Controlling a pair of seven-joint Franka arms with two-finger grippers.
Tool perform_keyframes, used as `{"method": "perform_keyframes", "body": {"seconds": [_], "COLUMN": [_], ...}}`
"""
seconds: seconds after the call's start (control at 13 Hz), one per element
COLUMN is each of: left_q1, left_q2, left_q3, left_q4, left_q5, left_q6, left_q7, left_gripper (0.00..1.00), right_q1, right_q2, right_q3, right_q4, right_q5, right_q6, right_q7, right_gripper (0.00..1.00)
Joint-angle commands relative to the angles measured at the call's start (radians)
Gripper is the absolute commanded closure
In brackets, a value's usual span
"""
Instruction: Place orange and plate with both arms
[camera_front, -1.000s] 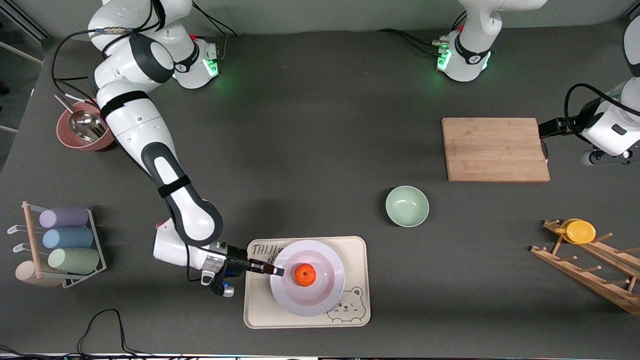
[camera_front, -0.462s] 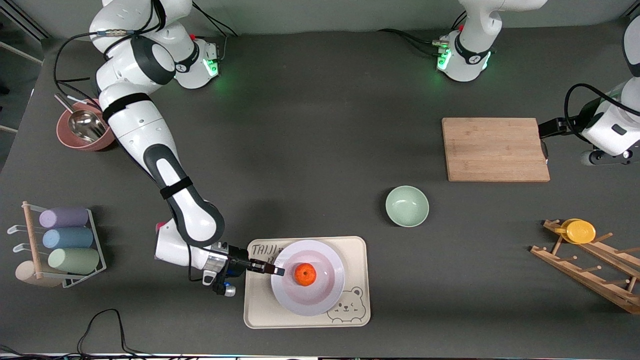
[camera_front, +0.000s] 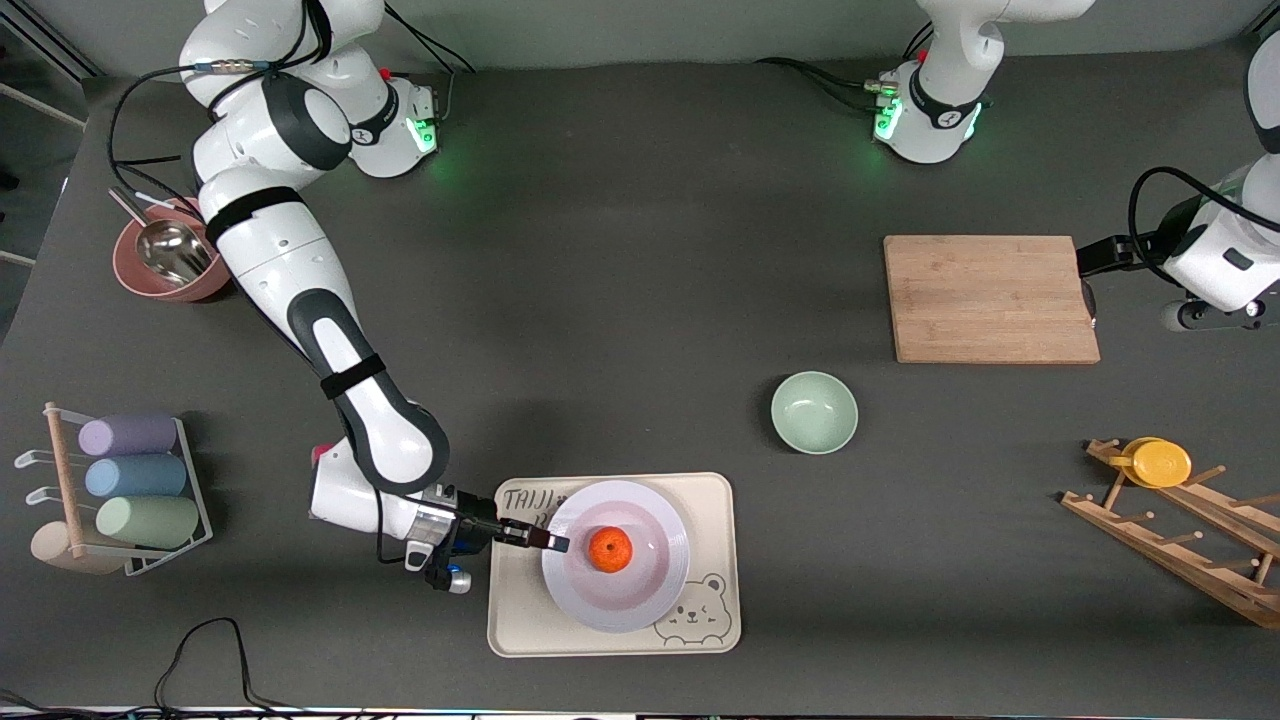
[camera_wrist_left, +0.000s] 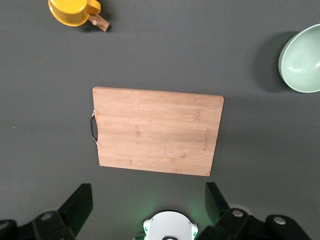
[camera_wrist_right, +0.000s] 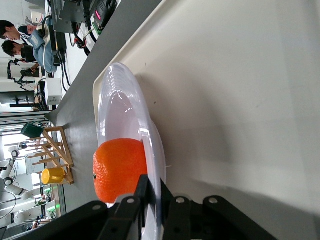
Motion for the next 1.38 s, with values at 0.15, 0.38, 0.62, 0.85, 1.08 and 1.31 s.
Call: {"method": "perform_keyframes", "body": {"seconds": [0.15,0.38,0.62,0.85,1.08,1.31], "left_q1": [-0.013,-0.013,-0.013,-0.011,-0.011,-0.011], "left_q2": [0.010,0.010,0.010,0.010,0.010,0.010], "left_q3": [0.009,0.009,0.010,0.009,0.009,0.009], "left_q4": [0.023,0.023,0.020,0.018,0.018,0.018], "left_q5": [0.003,0.005,0.005,0.005,0.005,0.005], "left_q6": [-0.014,-0.014,-0.015,-0.018,-0.018,-0.020], "left_q7": [0.007,0.007,0.007,0.007,0.007,0.007], "left_gripper": [0.00,0.00,0.00,0.00,0.00,0.00], "right_q1": [0.010,0.010,0.010,0.010,0.009,0.007], "right_q2": [0.025,0.025,0.023,0.017,0.002,-0.006], "right_q3": [0.001,0.002,0.004,0.007,0.004,0.002], "right_q4": [0.046,0.046,0.048,0.049,0.051,0.139], "right_q5": [-0.016,-0.134,-0.151,-0.153,-0.203,-0.409], "right_q6": [0.011,0.048,0.059,0.056,0.045,-0.109], "right_q7": [-0.005,-0.005,0.005,0.017,0.047,0.214], "right_gripper": [0.44,0.00,0.00,0.00,0.00,0.00]}}
